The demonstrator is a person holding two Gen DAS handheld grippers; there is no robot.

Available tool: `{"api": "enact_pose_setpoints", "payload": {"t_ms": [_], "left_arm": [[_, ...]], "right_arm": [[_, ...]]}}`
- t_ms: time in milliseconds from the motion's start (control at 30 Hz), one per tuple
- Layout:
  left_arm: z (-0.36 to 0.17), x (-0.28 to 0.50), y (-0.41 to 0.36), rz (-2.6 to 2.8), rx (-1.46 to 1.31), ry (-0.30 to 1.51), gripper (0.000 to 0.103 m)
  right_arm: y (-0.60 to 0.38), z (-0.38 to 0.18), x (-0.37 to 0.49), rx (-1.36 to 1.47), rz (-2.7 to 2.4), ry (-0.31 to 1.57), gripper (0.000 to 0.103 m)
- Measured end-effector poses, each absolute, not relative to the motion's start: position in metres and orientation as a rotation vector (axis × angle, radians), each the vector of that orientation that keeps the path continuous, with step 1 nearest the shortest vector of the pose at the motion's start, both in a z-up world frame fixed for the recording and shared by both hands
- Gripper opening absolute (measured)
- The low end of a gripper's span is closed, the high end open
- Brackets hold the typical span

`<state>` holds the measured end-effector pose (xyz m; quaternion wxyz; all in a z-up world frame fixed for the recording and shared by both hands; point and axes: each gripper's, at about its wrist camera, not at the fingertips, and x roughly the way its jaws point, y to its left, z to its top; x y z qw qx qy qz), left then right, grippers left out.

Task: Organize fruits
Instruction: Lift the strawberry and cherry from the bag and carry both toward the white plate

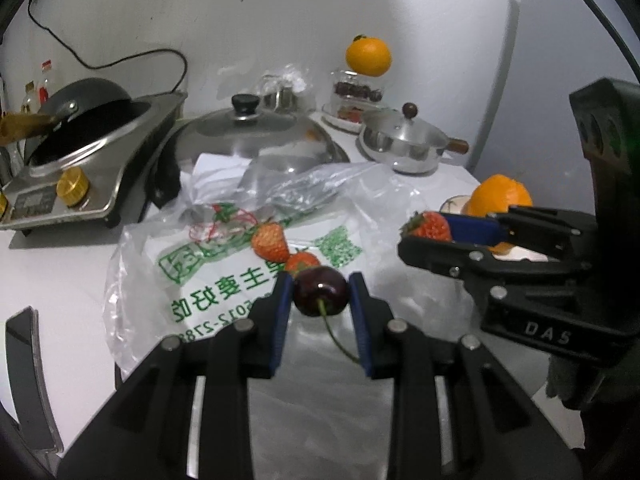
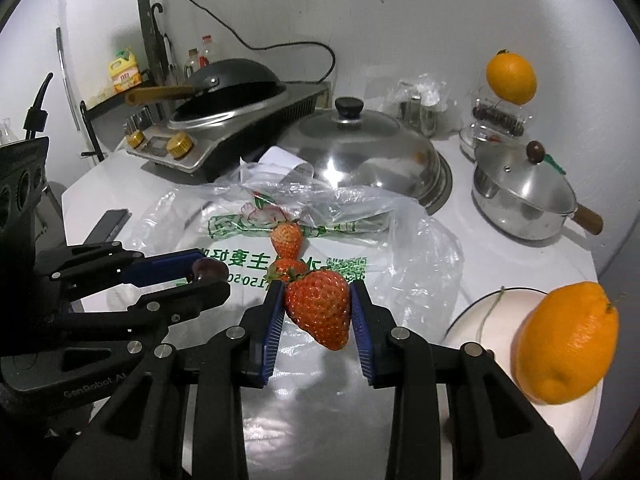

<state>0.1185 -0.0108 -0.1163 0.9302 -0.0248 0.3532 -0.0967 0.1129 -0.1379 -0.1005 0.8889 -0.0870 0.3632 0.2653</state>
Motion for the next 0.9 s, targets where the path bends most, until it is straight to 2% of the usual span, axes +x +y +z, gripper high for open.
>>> {"api": "enact_pose_setpoints", "payload": {"t_ms": [900], "left_arm": [[-0.095,0.103,-0.083,-0.26,0.043,0.7,0.03]], "right_arm": [[-0.23,-0.088,0.076,-0.102,0.459,0.703,0.035]]}}
